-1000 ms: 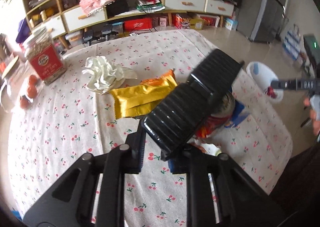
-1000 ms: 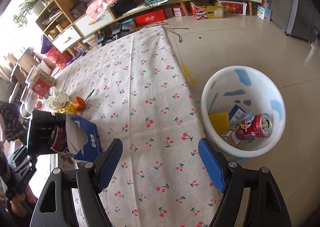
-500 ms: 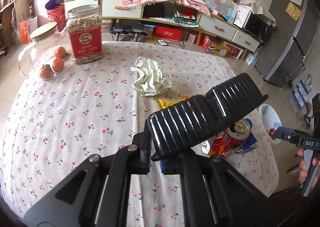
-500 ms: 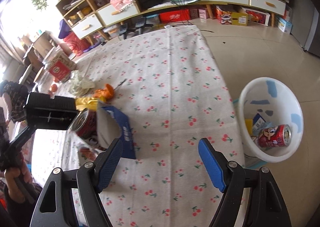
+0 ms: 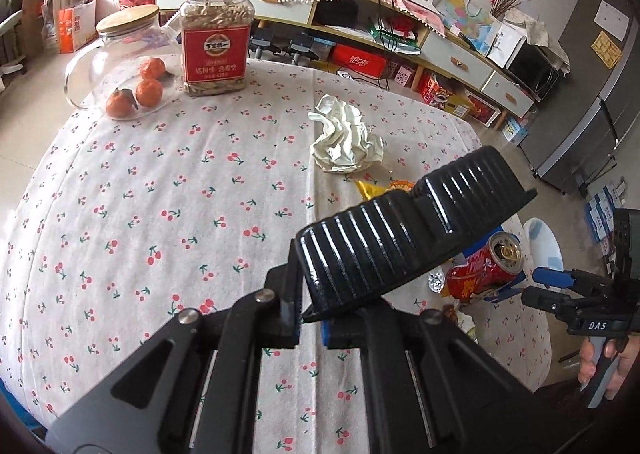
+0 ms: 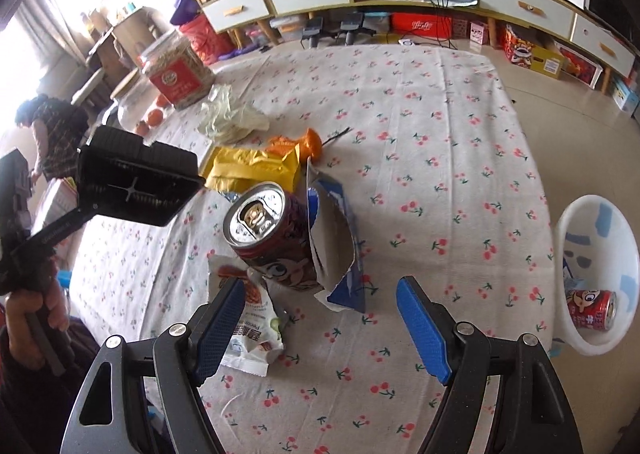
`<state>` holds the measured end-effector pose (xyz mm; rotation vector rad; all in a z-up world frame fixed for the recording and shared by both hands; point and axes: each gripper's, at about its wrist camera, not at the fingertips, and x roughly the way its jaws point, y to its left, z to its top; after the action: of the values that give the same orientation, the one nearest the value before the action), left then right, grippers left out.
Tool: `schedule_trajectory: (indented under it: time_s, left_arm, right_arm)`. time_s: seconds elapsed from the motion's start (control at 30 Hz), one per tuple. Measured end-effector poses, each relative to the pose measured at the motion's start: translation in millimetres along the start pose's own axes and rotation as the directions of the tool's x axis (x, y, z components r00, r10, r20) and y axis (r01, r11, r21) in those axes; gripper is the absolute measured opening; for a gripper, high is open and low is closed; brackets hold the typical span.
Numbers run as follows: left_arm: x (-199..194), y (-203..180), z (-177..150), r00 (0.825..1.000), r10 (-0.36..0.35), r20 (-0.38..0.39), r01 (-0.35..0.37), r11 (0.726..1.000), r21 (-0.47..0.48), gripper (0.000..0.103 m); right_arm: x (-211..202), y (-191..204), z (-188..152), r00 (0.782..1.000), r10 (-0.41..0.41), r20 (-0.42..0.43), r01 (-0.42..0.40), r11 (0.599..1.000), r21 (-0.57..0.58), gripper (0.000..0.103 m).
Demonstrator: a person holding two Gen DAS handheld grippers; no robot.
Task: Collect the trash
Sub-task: 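Grasp the blue snack bag with the right tool while the left tool lifts the black trays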
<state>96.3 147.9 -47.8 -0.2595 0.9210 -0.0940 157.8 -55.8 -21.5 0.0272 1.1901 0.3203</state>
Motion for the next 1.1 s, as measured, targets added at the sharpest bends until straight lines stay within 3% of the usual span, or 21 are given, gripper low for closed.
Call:
schedule_trajectory:
  time_s: [0.03,0.23,0.3,0.47,0.8,1.1]
  left_arm:
    - [-0.1,0.6,-0.5,1.0,-0.003,-0.003,0.003,1.0,-0.002,0.008]
    - [0.6,4.3,-2.7,1.0,-0.019,-0.018,0.019,1.0,-0.023,0.008]
    - [-0.4,4.7,-3.0,0.999,-0.026,-0.019,0.025,0.999,-0.031,0.008]
    - [-3.2,6.4,-1.4,0.999,-0.033,-0.011,0.032,0.999,-0.04,0.008]
    - [-10.1,-3.5,6.6,0.998,-0.055,0.013,0.056,0.997,-0.046,0.008]
    - [-18.3,-47.8,28.1,0.993,-0.108,0.043,0.107,0.994,0.014,0.008]
  right_arm:
    - [4.0,0.0,0.4,1.0,-0.005,-0.008,0.005,1.0,-0.004,0.075]
    - [22.1,-2.4,1.6,0.998,-0.033,-0.045,0.033,0.999,-0.011,0.045]
    - [24.4,-3.6,1.5,0.998,-0.037,-0.046,0.036,0.999,-0.018,0.025]
    - [20.0,-4.8,2.3,0.998,-0.063,-0.017,0.062,0.998,-0.033,0.017]
    - [-8.9,-12.8,5.2,0.996,-0.049,0.07,0.05,0.999,-0.011,0.016]
    - [-46.9,-40.8,3.3,0.986,-0.032,0.164,0.021,0.998,0.067,0.016]
